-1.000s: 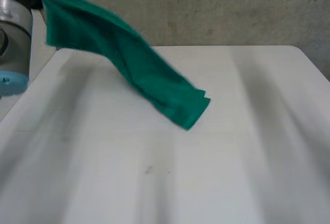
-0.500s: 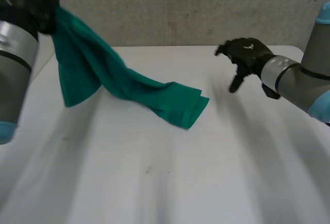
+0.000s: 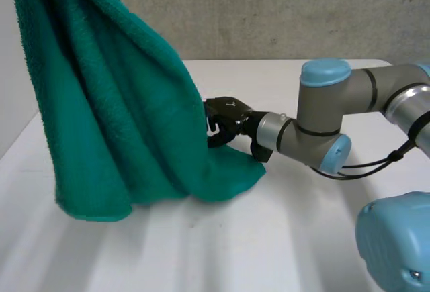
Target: Fold the towel.
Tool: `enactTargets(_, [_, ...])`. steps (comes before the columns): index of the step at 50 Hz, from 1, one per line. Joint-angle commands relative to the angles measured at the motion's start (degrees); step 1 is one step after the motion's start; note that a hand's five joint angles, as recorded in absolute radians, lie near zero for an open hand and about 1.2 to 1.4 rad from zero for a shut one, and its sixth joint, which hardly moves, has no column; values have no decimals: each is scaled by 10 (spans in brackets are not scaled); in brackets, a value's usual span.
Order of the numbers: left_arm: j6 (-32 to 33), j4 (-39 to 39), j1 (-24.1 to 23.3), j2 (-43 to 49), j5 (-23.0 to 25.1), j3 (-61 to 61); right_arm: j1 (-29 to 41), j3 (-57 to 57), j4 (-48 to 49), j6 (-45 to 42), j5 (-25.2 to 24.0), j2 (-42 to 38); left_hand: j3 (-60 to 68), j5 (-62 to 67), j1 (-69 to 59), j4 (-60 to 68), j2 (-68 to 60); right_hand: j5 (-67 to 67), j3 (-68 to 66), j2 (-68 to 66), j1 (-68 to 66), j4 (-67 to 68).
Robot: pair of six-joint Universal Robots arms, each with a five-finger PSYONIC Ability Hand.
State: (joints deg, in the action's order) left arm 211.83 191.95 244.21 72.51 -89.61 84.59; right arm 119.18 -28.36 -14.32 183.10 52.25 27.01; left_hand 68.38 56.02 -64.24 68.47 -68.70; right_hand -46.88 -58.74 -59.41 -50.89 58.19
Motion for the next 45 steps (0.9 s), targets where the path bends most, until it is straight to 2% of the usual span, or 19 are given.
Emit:
enactTargets(1, [28,0,8,18,-1,3,-17,24,-4,-21,97,28,116,140,-158,115,-113,-231,-213,-206,-291,218])
enactTargets(2, [40,1,12,24,-1,10,-59,17,-7,-64,139,84,116,140,-158,115,-113,-231,-213,-206,-291,218])
enactTargets(3, [52,2,20,30,-1,19,-60,17,-7,-64,139,85,116,140,-158,115,-113,-231,-213,-206,-291,218])
enactTargets(5, [65,3,38,40,-1,32,-104,-15,-14,-121,170,160,116,140,-158,115,-113,-231,-213,-206,-291,218])
enactTargets(8, [67,4,52,48,-2,40,-141,-116,-19,-197,168,272,116,140,-158,115,-113,-231,-213,-206,-291,218])
enactTargets(9, [66,1,76,60,-4,50,-150,-170,-19,-238,169,340,116,140,-158,115,-113,-231,-213,-206,-291,218])
enactTargets(13, [62,0,112,72,-4,73,-158,-285,-21,-335,178,487,116,140,-158,115,-113,-231,-213,-206,-291,218])
enactTargets(16, [63,-1,119,74,-3,94,-164,-346,-60,-377,185,542,116,140,-158,115,-113,-231,-213,-206,-291,218])
enactTargets(20, [62,-9,115,85,-3,114,-172,-394,-142,-411,188,532,116,140,-158,115,-113,-231,-213,-206,-291,218])
enactTargets(25, [58,-18,89,130,-6,143,-166,-421,-171,-448,188,511,116,140,-158,115,-113,-231,-213,-206,-291,218])
enactTargets(27, [57,-17,85,142,-6,146,-162,-429,-164,-455,190,491,116,140,-158,115,-113,-231,-213,-206,-291,218])
enactTargets(28, [55,-18,76,180,-8,152,-154,-434,-143,-443,192,465,116,140,-158,115,-113,-231,-213,-206,-291,218])
enactTargets(30, [55,-18,73,194,-9,153,-140,-454,-73,-392,196,417,116,140,-158,115,-113,-231,-213,-206,-291,218])
enactTargets(35, [53,-16,76,279,-19,152,-142,-480,-5,-340,204,376,116,140,-158,115,-113,-231,-213,-206,-291,218])
enactTargets(38, [52,-12,81,291,-21,150,-143,-493,0,-333,198,368,116,140,-158,115,-113,-231,-213,-206,-291,218])
enactTargets(40, [49,-9,88,296,-21,145,-142,-504,3,-332,196,368,116,140,-158,115,-113,-79,-61,-54,-139,66])
enactTargets(42, [47,-5,98,299,-21,144,-144,-510,3,-332,196,369,116,140,-158,115,-113,-32,-13,-6,-92,19])
enactTargets(45, [44,3,118,303,-21,141,-162,-520,2,-327,194,375,116,140,-158,115,-113,126,144,151,66,-139])
